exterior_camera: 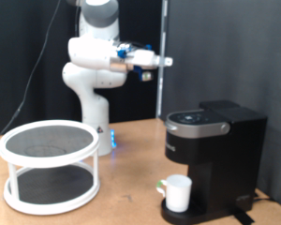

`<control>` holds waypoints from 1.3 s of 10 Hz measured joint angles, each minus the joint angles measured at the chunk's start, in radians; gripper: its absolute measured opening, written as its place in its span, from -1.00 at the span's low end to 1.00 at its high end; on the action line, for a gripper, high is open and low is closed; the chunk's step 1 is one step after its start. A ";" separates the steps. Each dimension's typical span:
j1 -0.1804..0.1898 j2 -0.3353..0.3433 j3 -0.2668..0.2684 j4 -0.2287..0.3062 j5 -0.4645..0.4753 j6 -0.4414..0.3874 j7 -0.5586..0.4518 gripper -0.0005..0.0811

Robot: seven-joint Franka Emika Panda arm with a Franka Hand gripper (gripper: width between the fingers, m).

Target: Make a cup of coffee with the keurig machine

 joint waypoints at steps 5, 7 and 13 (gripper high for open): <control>-0.008 0.088 0.147 0.205 -0.418 0.157 0.253 0.81; -0.011 0.113 0.168 0.226 -0.421 0.186 0.261 0.81; -0.102 0.183 0.377 0.391 -1.246 0.191 0.687 0.81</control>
